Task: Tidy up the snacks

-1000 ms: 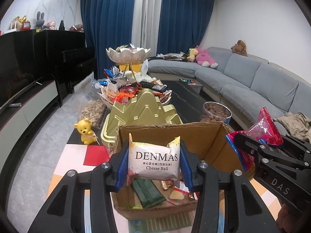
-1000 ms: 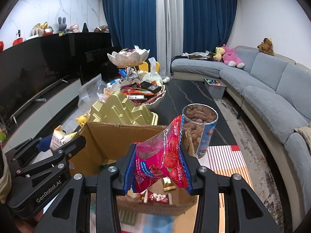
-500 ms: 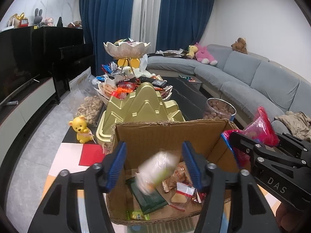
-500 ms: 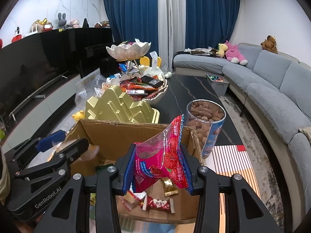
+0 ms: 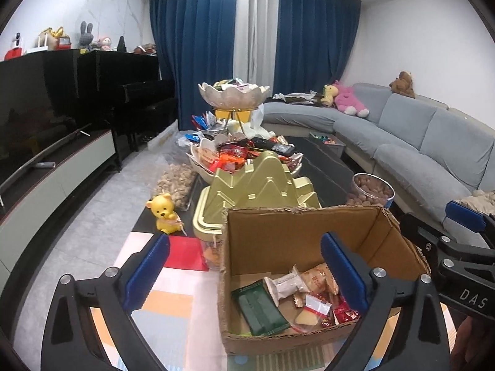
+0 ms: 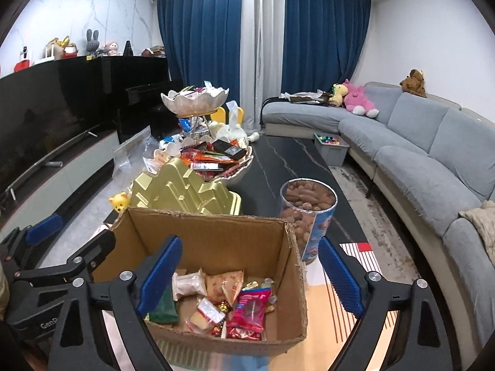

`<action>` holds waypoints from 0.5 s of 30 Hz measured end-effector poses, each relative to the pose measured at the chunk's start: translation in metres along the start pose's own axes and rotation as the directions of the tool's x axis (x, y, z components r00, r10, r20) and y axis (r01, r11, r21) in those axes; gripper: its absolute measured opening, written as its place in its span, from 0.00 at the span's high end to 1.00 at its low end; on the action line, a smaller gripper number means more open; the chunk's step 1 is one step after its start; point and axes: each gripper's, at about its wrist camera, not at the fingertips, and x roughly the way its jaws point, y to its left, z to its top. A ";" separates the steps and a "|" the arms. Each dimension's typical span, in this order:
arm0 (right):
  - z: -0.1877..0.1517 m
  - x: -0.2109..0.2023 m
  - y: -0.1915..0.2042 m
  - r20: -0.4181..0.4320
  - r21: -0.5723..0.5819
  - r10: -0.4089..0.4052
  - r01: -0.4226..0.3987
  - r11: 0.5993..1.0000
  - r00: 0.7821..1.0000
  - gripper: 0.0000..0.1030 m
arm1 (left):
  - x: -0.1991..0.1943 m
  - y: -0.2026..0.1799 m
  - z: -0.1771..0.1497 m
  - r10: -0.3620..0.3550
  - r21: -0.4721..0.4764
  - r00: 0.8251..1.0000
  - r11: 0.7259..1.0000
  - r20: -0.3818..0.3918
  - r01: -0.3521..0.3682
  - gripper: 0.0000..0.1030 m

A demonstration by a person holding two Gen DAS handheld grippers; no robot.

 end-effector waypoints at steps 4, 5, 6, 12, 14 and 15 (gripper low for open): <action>0.000 -0.008 0.000 -0.004 0.011 -0.013 0.013 1.000 1.000 0.11 | -0.010 0.002 -0.001 0.007 -0.007 1.000 1.000 0.000 -0.007 0.00; -0.001 -0.011 0.000 -0.005 0.013 -0.015 0.016 1.000 1.000 0.11 | -0.014 0.002 -0.001 0.008 -0.004 1.000 1.000 0.000 -0.008 0.00; -0.001 -0.013 0.001 -0.005 0.013 -0.020 0.020 1.000 1.000 0.11 | -0.016 0.003 -0.002 0.011 -0.002 1.000 1.000 0.001 -0.011 0.00; -0.005 -0.031 0.000 -0.002 0.026 -0.025 0.025 0.999 1.000 0.11 | -0.039 0.005 -0.001 0.019 -0.004 1.000 1.000 0.022 -0.019 0.00; -0.006 -0.038 0.001 0.003 0.025 -0.025 0.025 0.999 1.000 0.11 | -0.047 0.005 -0.002 0.020 0.001 0.999 1.000 0.028 -0.020 0.00; -0.007 -0.042 0.002 0.005 0.024 -0.024 0.024 0.999 1.000 0.11 | -0.051 0.005 -0.003 0.020 0.002 0.999 1.000 0.030 -0.020 0.00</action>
